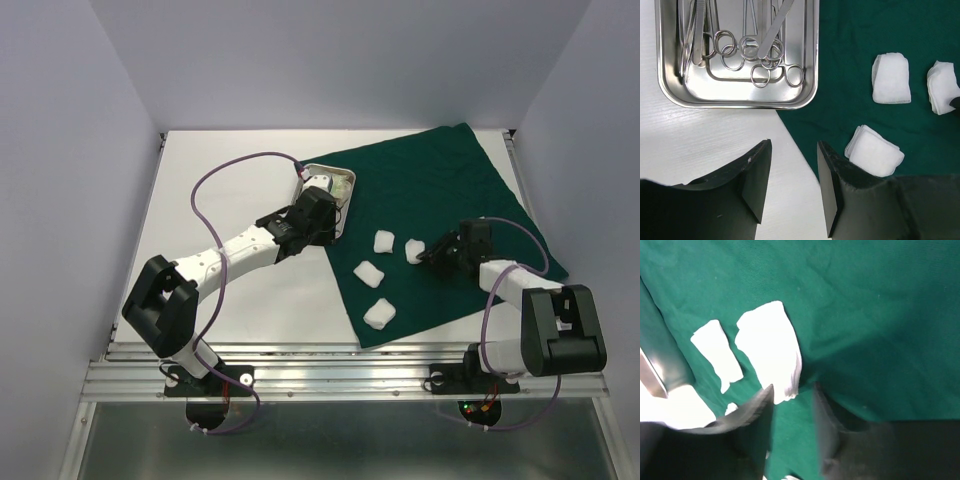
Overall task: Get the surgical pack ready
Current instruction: Adjust the medical item in the surgical kit.
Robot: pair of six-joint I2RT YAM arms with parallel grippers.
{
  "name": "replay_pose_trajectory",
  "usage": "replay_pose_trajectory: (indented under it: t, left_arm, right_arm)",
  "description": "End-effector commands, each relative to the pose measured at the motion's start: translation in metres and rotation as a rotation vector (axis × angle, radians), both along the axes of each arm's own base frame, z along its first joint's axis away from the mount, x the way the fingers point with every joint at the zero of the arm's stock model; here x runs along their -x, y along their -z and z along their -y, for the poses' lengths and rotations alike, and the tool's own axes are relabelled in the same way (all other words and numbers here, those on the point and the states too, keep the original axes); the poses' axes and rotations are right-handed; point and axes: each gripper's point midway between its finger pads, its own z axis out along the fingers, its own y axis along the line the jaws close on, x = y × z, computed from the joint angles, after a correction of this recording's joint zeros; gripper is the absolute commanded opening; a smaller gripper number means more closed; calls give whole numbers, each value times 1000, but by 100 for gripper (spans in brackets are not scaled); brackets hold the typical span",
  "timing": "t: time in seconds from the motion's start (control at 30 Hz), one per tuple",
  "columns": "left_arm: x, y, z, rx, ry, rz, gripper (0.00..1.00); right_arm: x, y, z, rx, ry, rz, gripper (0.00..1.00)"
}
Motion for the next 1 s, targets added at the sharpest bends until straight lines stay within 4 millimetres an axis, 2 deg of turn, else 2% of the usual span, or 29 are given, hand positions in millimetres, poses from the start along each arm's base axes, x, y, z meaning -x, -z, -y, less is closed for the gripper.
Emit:
replay_pose_trajectory:
  t: [0.0, 0.1, 0.2, 0.4, 0.57, 0.8, 0.93, 0.97]
  left_arm:
    - [-3, -9, 1, 8, 2, 22, 53]
    - [-3, -9, 0, 7, 1, 23, 53]
    - [-2, -8, -1, 3, -3, 23, 53]
    - [-2, -8, -2, -1, -5, 22, 53]
    - [-2, -7, -4, -6, -9, 23, 53]
    - [-2, -7, -4, -3, -13, 22, 53]
    - [-2, -7, -4, -3, -13, 24, 53]
    - [-2, -7, -4, -3, -12, 24, 53]
  right_arm:
    - [-13, -15, 2, 24, 24, 71, 49]
    - [-16, -16, 15, 101, 38, 58, 50]
    - [-21, -20, 17, 131, 19, 71, 49]
    - [-33, -13, 5, 126, -88, 52, 48]
    - [-34, -3, 2, 116, -116, 20, 47]
    - [-33, 3, -1, 110, -136, 6, 46]
    - [-33, 3, -2, 107, -142, 8, 38]
    - [-32, 3, -1, 108, -141, 7, 33]
